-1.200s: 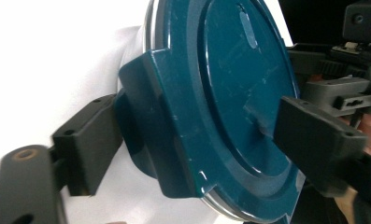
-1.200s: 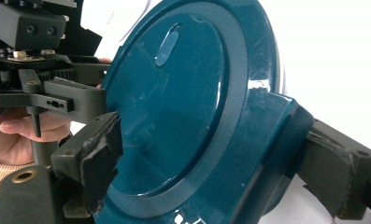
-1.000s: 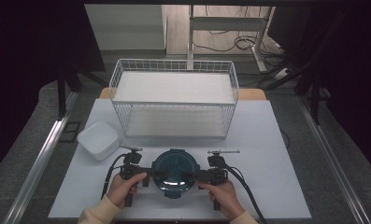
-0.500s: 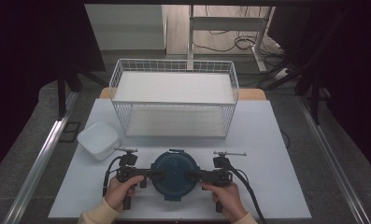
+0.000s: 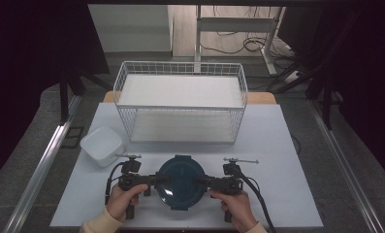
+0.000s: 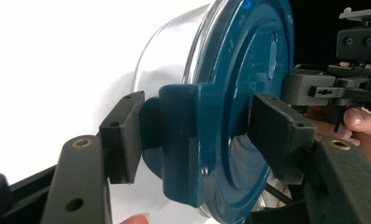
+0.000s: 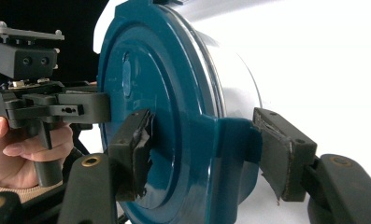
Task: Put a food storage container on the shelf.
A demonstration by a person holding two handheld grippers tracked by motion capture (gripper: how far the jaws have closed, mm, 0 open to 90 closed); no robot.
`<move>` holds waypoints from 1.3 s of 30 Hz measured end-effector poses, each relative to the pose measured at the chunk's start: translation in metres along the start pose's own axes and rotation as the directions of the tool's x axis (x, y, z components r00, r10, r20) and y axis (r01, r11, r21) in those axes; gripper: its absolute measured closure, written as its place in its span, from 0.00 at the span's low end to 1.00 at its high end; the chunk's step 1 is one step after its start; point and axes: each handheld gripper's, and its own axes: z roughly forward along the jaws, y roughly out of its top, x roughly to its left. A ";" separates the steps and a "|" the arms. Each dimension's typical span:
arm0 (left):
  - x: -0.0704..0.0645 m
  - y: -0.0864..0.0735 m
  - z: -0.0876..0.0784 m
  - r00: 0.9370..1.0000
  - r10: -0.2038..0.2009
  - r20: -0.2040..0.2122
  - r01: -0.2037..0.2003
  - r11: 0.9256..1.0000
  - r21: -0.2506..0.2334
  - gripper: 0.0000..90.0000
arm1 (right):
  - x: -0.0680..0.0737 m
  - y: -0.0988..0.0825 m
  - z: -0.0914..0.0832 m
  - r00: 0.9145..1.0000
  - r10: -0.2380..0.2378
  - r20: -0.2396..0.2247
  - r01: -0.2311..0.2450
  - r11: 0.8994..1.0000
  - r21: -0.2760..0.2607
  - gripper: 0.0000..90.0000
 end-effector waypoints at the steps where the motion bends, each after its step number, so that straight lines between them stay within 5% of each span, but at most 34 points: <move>1: -0.001 0.000 -0.001 1.000 0.004 0.002 -0.004 1.000 -0.003 0.43 | 0.001 0.000 -0.001 1.000 -0.005 0.002 0.005 1.000 -0.002 0.44; 16: -0.017 0.001 -0.013 0.998 0.061 0.024 -0.060 0.997 -0.045 0.43 | 0.024 0.007 -0.018 0.991 -0.135 0.020 0.136 0.990 -0.039 0.44; 39: -0.029 0.004 -0.027 0.993 0.120 0.020 -0.118 0.989 -0.087 0.43 | 0.042 0.013 -0.026 0.977 -0.213 0.025 0.215 0.975 -0.063 0.44</move>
